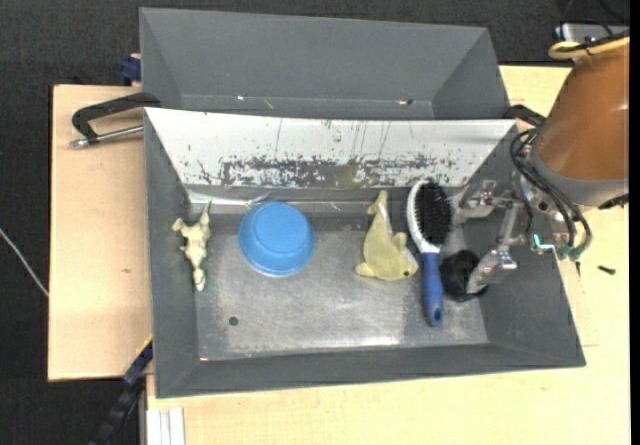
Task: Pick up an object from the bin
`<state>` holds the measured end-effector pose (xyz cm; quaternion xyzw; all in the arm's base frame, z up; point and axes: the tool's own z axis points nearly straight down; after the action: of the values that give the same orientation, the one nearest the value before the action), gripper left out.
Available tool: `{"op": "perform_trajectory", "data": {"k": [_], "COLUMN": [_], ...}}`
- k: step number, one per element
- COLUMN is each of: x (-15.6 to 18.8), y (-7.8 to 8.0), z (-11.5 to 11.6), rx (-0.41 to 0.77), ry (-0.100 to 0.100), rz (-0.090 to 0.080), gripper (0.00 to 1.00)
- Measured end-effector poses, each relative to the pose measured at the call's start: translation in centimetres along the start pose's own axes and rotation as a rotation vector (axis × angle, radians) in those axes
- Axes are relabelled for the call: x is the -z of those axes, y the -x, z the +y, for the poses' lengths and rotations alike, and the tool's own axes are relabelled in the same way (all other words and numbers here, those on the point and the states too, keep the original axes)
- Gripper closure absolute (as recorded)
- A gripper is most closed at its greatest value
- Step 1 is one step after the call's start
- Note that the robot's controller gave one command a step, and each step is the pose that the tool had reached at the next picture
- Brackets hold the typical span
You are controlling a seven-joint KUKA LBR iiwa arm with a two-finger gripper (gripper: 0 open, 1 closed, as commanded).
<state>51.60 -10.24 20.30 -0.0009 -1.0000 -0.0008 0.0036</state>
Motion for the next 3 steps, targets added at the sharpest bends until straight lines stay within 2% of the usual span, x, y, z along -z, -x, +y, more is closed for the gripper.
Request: {"op": "perform_trajectory", "data": {"k": [1,2,3], "x": [-12.1,-10.1,-7.4], "y": [-0.1,-0.3,-0.1], "z": [-4.4,-5.0,-4.4], "rx": [0.007,-0.008,-0.081], "ry": [-0.003,-0.003,-0.002], "rz": [-0.013,-0.015,-0.016], "gripper": [0.00,0.00,0.00]}}
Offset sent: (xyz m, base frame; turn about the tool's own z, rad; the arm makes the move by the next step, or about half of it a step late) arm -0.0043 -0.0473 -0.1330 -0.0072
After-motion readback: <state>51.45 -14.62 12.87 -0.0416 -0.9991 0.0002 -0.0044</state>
